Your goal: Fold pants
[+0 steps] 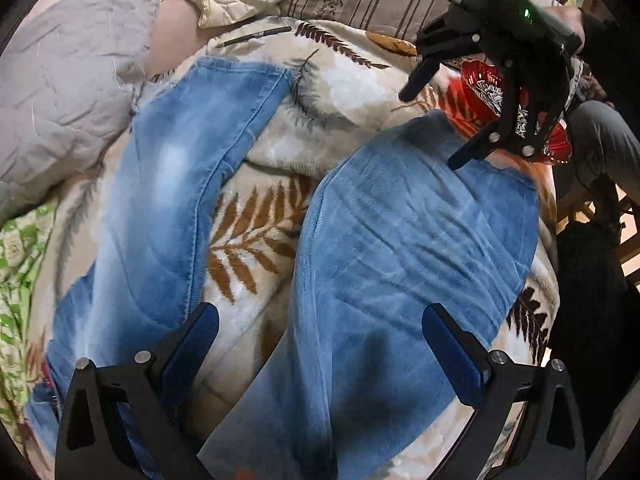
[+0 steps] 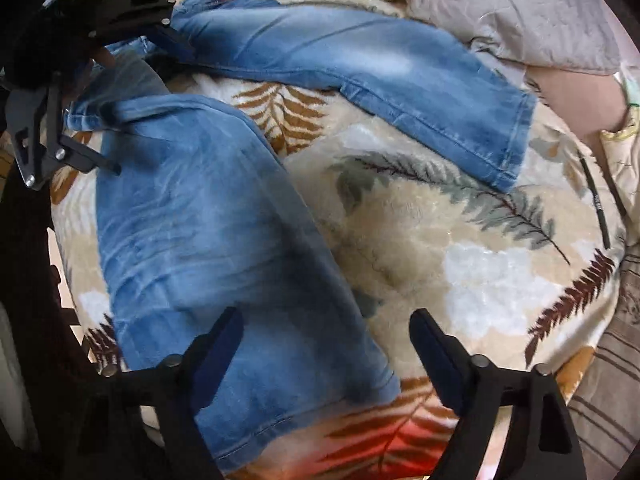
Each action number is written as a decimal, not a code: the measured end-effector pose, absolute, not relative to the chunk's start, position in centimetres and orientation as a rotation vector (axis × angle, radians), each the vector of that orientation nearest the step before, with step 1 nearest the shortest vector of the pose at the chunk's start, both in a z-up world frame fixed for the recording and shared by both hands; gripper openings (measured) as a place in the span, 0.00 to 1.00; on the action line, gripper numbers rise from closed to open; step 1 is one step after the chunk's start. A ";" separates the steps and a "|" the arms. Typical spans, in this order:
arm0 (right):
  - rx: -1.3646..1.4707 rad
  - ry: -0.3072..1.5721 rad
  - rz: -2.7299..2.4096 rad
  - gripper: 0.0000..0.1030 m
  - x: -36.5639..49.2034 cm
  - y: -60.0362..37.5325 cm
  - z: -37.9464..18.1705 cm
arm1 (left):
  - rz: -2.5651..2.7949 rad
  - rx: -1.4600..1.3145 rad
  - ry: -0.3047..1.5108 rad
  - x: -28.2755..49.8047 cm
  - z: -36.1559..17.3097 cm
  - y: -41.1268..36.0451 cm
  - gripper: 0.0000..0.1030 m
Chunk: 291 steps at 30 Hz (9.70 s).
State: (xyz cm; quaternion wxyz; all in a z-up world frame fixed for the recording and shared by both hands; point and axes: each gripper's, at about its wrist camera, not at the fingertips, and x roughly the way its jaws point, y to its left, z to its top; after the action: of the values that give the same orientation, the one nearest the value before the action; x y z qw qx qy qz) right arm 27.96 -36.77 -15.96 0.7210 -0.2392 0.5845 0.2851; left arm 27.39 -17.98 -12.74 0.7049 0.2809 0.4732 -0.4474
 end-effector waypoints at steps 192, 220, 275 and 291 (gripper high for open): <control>-0.261 0.974 0.496 0.10 54.1 -31.5 -17.9 | -0.788 0.445 1.090 53.0 -14.9 -3.2 0.88; -0.504 0.812 0.455 0.06 43.0 -31.2 -8.7 | -0.743 0.619 0.889 41.7 -6.1 -6.4 0.08; -0.196 0.739 0.440 0.78 13.8 -28.2 -6.9 | -0.453 0.252 0.733 13.3 -3.7 4.7 0.90; -0.072 0.815 0.773 0.78 22.5 -8.6 -9.8 | -0.490 -0.070 0.972 27.4 -2.3 14.4 0.99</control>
State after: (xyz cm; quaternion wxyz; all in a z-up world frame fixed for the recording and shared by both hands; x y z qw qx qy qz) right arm 22.47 -8.59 -9.75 0.8458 -0.0342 0.3862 0.3665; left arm 27.41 14.45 -2.26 0.8548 -0.0331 0.4624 -0.2330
